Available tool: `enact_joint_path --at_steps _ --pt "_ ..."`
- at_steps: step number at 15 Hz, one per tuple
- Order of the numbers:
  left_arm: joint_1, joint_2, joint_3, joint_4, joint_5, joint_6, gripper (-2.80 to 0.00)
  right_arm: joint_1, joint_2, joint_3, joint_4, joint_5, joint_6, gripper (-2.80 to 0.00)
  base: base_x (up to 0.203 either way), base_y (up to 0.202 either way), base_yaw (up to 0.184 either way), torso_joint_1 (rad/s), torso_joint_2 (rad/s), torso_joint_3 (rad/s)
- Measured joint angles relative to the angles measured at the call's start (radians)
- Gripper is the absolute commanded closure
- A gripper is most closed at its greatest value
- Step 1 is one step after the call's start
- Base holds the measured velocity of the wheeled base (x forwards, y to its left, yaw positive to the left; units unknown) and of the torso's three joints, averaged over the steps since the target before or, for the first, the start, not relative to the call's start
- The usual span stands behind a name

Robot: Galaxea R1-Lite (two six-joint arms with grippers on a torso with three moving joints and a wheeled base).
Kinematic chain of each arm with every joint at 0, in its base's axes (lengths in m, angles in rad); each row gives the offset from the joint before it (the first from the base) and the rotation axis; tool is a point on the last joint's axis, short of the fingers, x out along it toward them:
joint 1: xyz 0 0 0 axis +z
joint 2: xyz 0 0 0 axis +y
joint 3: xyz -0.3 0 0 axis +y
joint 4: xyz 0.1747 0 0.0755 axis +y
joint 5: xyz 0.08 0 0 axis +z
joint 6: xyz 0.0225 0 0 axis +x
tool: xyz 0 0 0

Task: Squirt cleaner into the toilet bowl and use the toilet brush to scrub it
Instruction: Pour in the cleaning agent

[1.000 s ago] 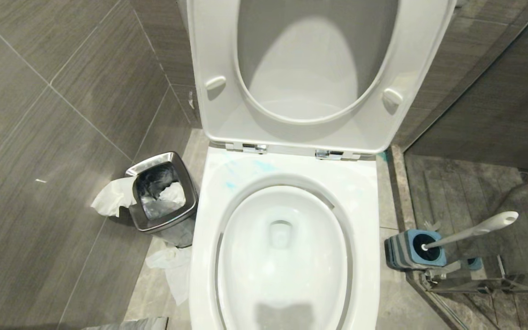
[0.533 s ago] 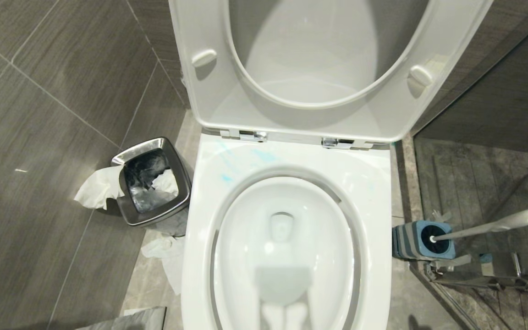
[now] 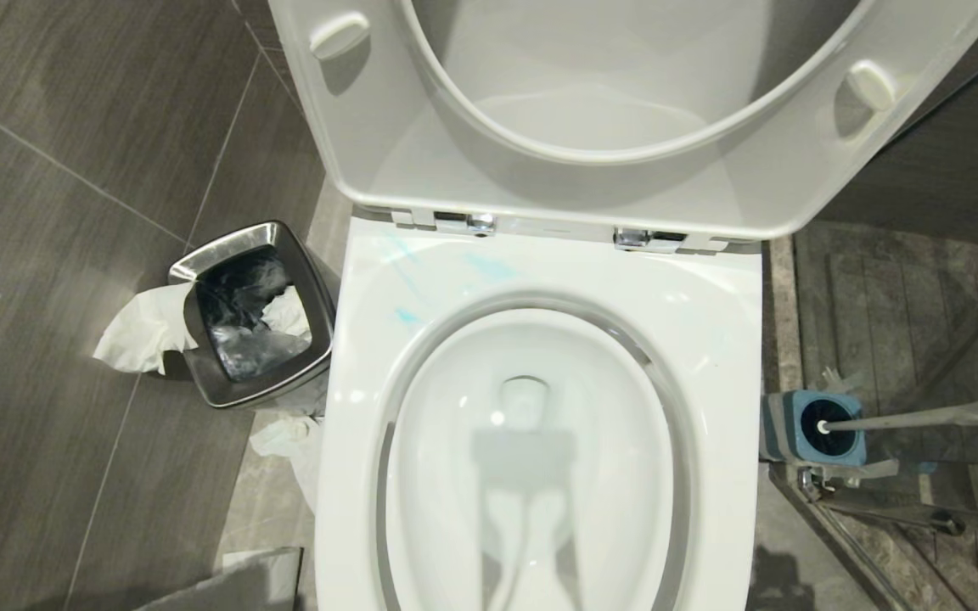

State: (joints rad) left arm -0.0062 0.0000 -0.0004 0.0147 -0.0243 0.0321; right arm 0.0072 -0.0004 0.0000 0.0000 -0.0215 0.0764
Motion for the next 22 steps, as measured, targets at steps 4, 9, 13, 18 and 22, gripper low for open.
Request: enact_joint_path --at_steps 4,9,13,18,22 --pt "0.0 0.0 0.0 -0.002 0.0 -0.001 0.0 0.0 0.0 0.0 0.0 0.0 0.0 0.0 0.0 0.0 0.0 0.002 0.0 -0.155" --pt "0.0 0.0 0.0 -0.001 0.0 -0.007 0.0 0.0 0.0 0.0 0.0 0.001 0.0 0.0 0.0 0.0 0.0 0.0 0.0 -0.011" --pt "0.0 0.0 0.0 -0.001 0.0 -0.007 0.0 0.0 0.0 0.0 0.0 0.0 0.0 0.0 0.0 0.0 0.0 0.0 0.0 0.0" --pt "0.0 0.0 0.0 -0.001 0.0 -0.007 0.0 0.0 0.0 0.0 0.0 0.0 0.0 0.0 0.0 0.0 0.0 0.0 0.0 0.0" --pt "0.0 0.0 0.0 -0.001 0.0 -0.008 0.0 0.0 0.0 0.0 0.001 0.0 -0.001 0.0 0.0 0.0 0.0 0.0 0.0 0.0"
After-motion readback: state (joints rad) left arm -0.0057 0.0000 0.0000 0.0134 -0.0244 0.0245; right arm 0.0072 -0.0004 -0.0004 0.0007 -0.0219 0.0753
